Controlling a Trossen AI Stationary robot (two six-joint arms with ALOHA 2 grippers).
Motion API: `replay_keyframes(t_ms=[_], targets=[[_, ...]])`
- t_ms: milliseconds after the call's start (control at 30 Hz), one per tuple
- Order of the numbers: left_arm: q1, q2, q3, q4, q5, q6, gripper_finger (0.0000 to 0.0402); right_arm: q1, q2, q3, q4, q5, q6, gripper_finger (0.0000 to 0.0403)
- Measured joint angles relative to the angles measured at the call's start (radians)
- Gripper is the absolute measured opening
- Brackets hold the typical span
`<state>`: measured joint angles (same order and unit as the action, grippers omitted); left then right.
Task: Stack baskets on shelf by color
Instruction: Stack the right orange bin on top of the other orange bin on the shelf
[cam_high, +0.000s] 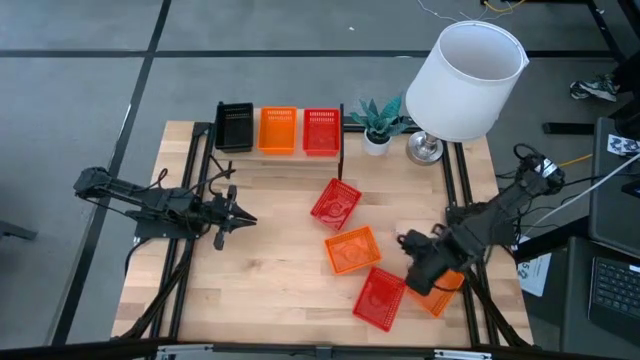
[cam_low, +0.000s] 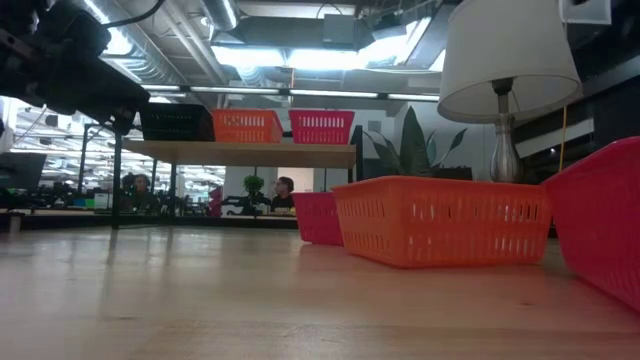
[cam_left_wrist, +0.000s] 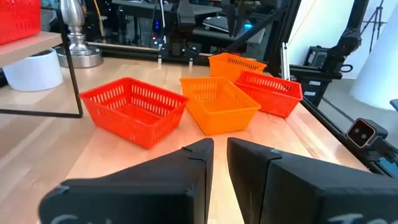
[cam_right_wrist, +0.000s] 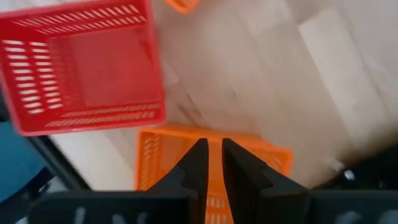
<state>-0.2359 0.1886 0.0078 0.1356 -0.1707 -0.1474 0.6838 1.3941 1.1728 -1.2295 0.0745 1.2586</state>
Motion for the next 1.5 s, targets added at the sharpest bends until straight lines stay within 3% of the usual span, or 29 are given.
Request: replay_keyframes(t_ms=[233, 333, 467, 667, 1033, 1233, 1500], targets=[[0.000, 0.000, 0.000, 0.000, 0.000, -0.007, 0.0040, 0.107, 0.028, 0.000, 0.057, 0.027, 0.209, 0.0045], [0.000, 0.000, 0.000, 0.000, 0.000, -0.007, 0.0039, 0.122, 0.082, 0.000, 0.169, 0.021, 0.207, 0.0045], [0.000, 0.000, 0.000, 0.000, 0.000, -0.007, 0.0042, 0.124, 0.177, 0.000, 0.284, -0.063, 0.203, 0.0045], [0.000, 0.000, 0.000, 0.000, 0.000, -0.007, 0.0039, 0.124, 0.306, -0.001, 0.298, -0.181, 0.205, 0.0045], [0.000, 0.000, 0.000, 0.000, 0.000, -0.007, 0.0040, 0.124, 0.372, 0.000, 0.288, -0.181, 0.215, 0.0045], [0.000, 0.000, 0.000, 0.000, 0.000, -0.007, 0.0040, 0.124, 0.373, 0.103, 0.243, -0.159, 0.221, 0.0045], [0.000, 0.000, 0.000, 0.000, 0.000, -0.007, 0.0042, 0.177, 0.372, 0.312, -0.108, -0.068, 0.379, 0.0045]])
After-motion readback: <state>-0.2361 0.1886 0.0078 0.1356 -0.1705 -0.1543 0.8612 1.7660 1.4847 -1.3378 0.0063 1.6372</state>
